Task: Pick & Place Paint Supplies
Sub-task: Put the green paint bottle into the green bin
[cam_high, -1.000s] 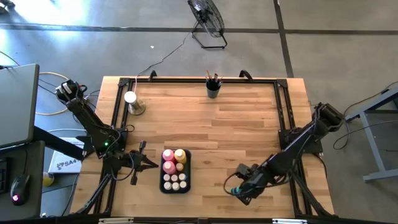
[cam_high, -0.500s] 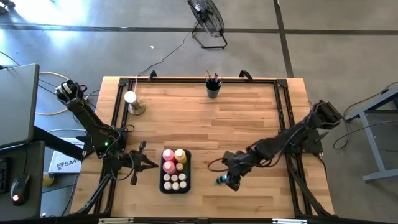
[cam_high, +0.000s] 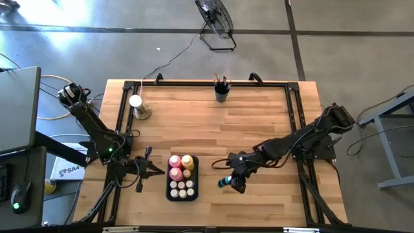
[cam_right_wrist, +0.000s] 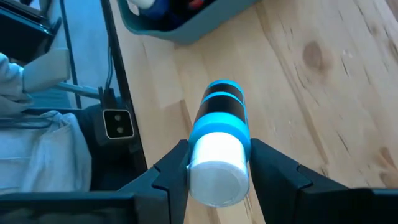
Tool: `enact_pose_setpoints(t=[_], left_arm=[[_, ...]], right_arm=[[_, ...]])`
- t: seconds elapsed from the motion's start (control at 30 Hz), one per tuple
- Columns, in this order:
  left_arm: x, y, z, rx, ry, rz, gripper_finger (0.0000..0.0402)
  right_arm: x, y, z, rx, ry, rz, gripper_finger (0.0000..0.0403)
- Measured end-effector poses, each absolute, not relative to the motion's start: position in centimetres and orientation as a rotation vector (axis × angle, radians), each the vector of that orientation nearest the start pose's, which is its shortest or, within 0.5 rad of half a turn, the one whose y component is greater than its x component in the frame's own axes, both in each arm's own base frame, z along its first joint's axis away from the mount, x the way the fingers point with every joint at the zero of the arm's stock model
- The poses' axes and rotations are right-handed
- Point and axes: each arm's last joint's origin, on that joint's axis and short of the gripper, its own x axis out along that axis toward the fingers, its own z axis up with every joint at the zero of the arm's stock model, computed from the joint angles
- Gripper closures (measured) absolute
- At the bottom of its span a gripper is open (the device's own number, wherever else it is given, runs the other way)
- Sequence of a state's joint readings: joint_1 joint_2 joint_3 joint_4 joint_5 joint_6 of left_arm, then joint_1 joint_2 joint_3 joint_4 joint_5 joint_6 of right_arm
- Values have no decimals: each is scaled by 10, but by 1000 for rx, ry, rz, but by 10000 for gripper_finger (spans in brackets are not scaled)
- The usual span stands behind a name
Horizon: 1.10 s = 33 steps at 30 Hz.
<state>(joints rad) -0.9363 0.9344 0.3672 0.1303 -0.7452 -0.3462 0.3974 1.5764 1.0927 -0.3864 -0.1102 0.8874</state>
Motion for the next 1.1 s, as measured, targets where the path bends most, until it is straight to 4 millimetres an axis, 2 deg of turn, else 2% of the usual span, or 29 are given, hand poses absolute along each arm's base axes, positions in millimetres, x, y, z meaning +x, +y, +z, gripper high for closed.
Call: enact_pose_setpoints(t=[0.53,0.73,0.87,1.0,1.1], left_arm=[[124,-135,197,-15,320,-134,402],[124,-135,197,-15,320,-134,402],[124,-135,197,-15,320,-133,402],[124,-135,197,-15,320,-133,402],[124,-135,197,-12,322,-133,402]], right_arm=[[310,128,239,659,902,91,264],[309,127,237,654,923,80,264],[306,125,231,654,968,6,264],[316,128,219,647,1010,-15,264],[333,133,215,627,1057,8,264]])
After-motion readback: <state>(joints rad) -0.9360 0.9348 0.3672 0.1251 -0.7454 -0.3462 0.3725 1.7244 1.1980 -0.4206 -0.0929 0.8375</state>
